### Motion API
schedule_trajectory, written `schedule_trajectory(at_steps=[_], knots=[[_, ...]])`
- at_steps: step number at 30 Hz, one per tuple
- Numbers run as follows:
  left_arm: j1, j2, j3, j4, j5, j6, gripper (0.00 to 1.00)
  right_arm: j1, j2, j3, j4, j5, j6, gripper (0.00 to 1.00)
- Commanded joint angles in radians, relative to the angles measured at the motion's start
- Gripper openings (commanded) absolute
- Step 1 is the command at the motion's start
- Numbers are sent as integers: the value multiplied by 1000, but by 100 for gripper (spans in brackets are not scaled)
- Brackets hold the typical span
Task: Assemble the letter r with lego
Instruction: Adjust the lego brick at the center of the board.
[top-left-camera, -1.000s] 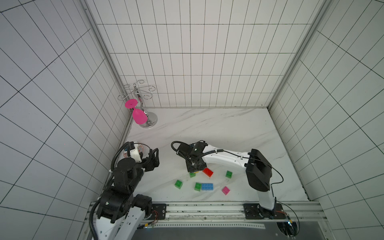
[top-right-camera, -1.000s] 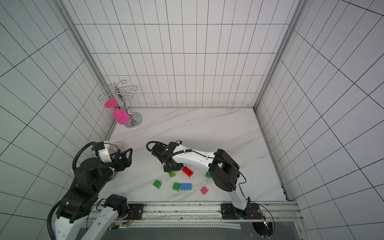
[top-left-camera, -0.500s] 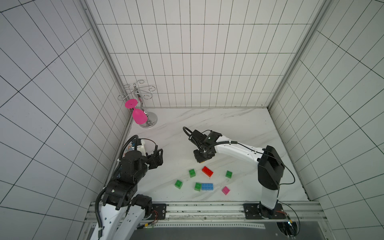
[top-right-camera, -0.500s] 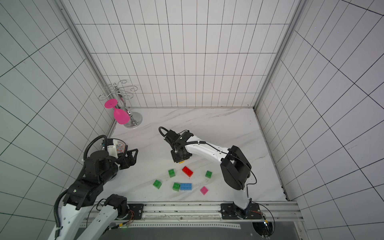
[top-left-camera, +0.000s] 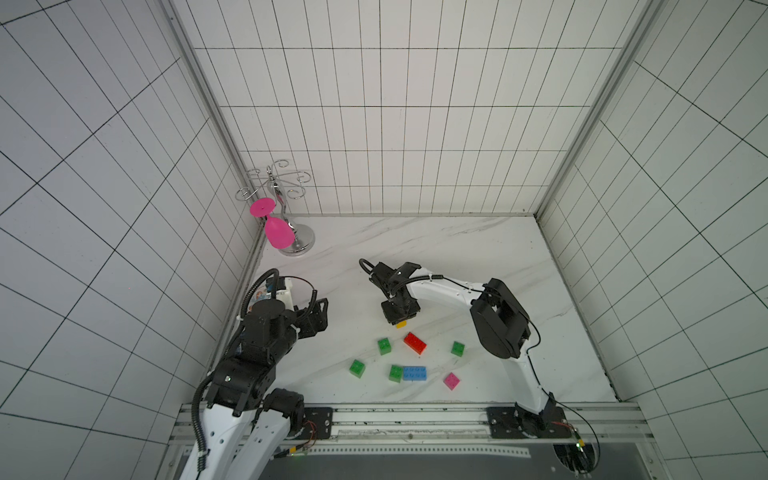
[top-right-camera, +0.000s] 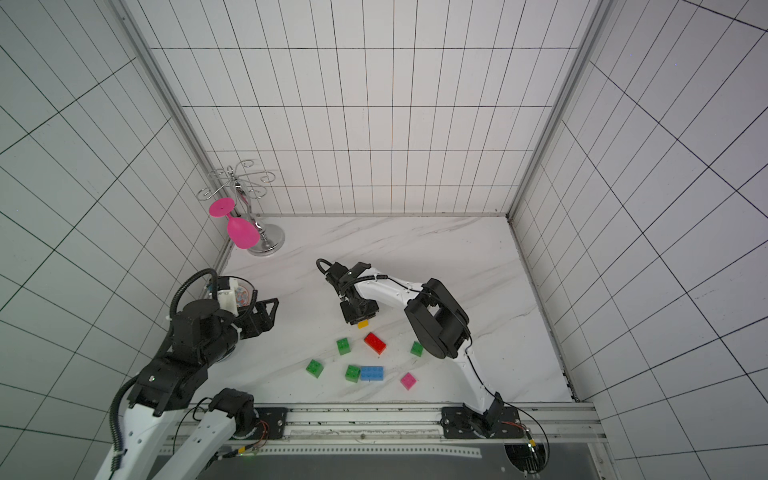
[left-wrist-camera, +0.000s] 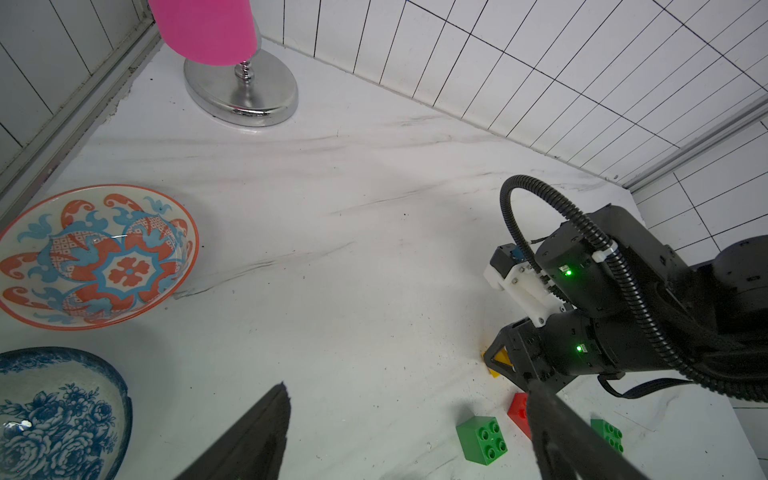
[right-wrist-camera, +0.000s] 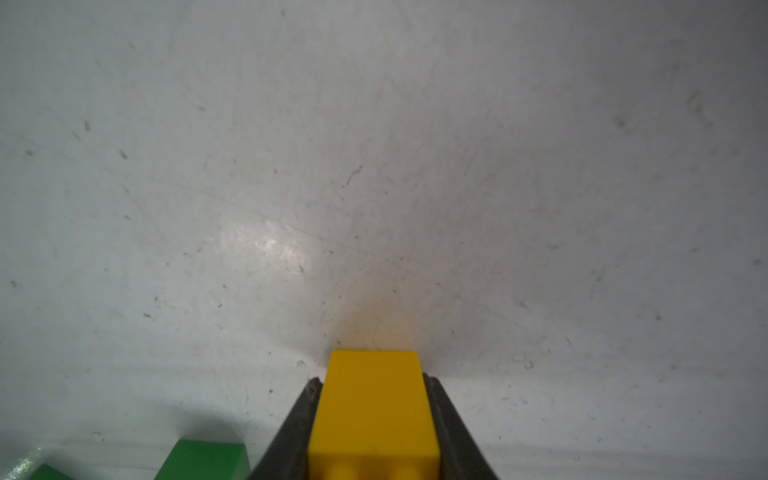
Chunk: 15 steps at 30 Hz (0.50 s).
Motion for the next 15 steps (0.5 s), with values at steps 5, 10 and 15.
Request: schedule_trajectory(at_steps=[5, 10, 15], knots=[[2, 4, 12, -1, 4, 14, 89, -4, -30, 13, -25, 10, 3, 61], [1, 6, 11, 1, 2, 18, 90, -4, -69, 18, -55, 33, 20, 63], [1, 8, 10, 5, 3, 19, 90, -4, -70, 46, -91, 35, 31, 58]])
